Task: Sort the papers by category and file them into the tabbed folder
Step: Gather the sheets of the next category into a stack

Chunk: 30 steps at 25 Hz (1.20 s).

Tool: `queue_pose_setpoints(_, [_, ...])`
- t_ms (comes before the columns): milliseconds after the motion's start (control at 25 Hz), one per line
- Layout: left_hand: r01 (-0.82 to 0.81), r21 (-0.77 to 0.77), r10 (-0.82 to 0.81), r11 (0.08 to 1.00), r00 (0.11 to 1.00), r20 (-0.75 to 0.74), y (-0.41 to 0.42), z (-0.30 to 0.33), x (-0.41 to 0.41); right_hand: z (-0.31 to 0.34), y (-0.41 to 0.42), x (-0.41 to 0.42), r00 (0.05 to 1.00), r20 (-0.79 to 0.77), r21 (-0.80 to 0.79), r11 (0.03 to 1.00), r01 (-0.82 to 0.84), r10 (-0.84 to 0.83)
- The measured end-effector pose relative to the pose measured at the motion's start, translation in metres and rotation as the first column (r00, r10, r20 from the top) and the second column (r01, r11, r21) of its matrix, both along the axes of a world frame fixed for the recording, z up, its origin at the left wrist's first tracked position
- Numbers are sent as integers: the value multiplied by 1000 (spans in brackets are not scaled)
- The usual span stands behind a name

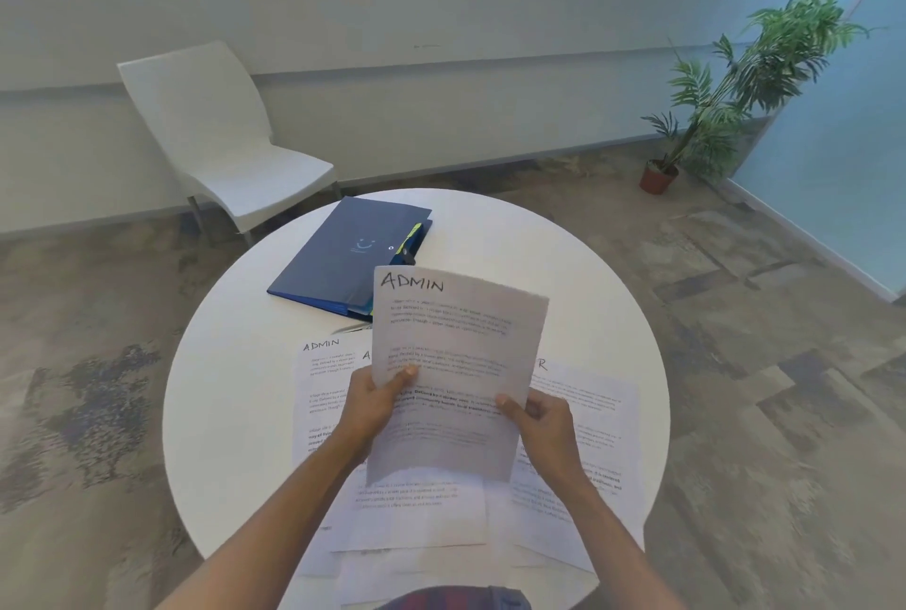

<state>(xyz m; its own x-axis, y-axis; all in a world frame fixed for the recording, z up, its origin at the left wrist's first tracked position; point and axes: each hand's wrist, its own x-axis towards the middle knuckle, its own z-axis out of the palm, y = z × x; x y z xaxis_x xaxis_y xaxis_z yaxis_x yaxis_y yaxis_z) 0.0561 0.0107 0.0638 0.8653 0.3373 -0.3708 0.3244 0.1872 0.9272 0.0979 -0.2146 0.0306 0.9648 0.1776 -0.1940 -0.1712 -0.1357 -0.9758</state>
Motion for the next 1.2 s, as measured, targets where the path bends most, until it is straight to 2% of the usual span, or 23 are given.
queue_pose_setpoints(80, [6, -60, -9, 998, 999, -35, -1, 1, 4, -1, 0, 3, 999, -21, 5, 999, 36, -36])
queue_pose_setpoints(200, [33, -179, -53, 983, 993, -107, -5, -5, 10, -3, -5, 8, 993, 4, -101, 988, 116, -116])
queue_pose_setpoints(280, [18, -193, -47, 981, 988, -147, -4, -14, 13, -5, -12, 12, 986, 25, -142, 976, 164, -162])
queue_pose_setpoints(320, [2, -134, -25, 991, 984, -174, -4, -21, 12, -6, -17, 13, 981, 27, -145, 970, 194, -192])
queue_pose_setpoints(360, [-5, 12, 8, 1000, 979, -204, -1, -31, 9, -6, -23, 13, 975, 26, -147, 964, 222, -221])
queue_pose_setpoints(400, [12, 226, 44, 974, 970, -241, 4, -45, 4, -7, -29, 14, 969, 23, -150, 958, 245, -244])
queue_pose_setpoints(440, [65, 445, 79, 893, 951, -298, 10, -59, -4, -9, -35, 15, 963, 21, -156, 951, 267, -267])
queue_pose_setpoints(480, [150, 602, 107, 784, 923, -370, 16, -74, -14, -10, -41, 15, 958, 23, -163, 945, 285, -285])
queue_pose_setpoints(520, [246, 685, 125, 685, 887, -444, 21, -86, -23, -12, -46, 15, 954, 23, -168, 940, 298, -298])
queue_pose_setpoints(640, [403, 790, 154, 463, 841, -519, 27, -110, -42, -12, -59, 11, 947, 4, -168, 933, 318, -321])
queue_pose_setpoints(720, [436, 814, 142, 383, 843, -519, 26, -116, -44, -14, -63, 9, 949, -12, -165, 936, 310, -316])
queue_pose_setpoints(800, [435, 810, 124, 392, 848, -515, 26, -119, -41, -15, -64, 6, 951, -28, -159, 941, 300, -308])
queue_pose_setpoints(960, [384, 789, 123, 479, 861, -494, 26, -121, -32, -15, -59, 5, 960, -29, -155, 950, 269, -277])
queue_pose_setpoints(1000, [342, 778, 126, 526, 874, -470, 27, -120, -31, -15, -57, 6, 961, -31, -156, 951, 265, -273])
queue_pose_setpoints(1120, [139, 649, 149, 748, 918, -368, 29, -115, -31, -15, -52, 9, 962, -38, -153, 953, 263, -272])
queue_pose_setpoints(1200, [104, 551, 122, 828, 926, -358, 35, -114, -31, -14, -50, 10, 962, -48, -144, 955, 261, -270])
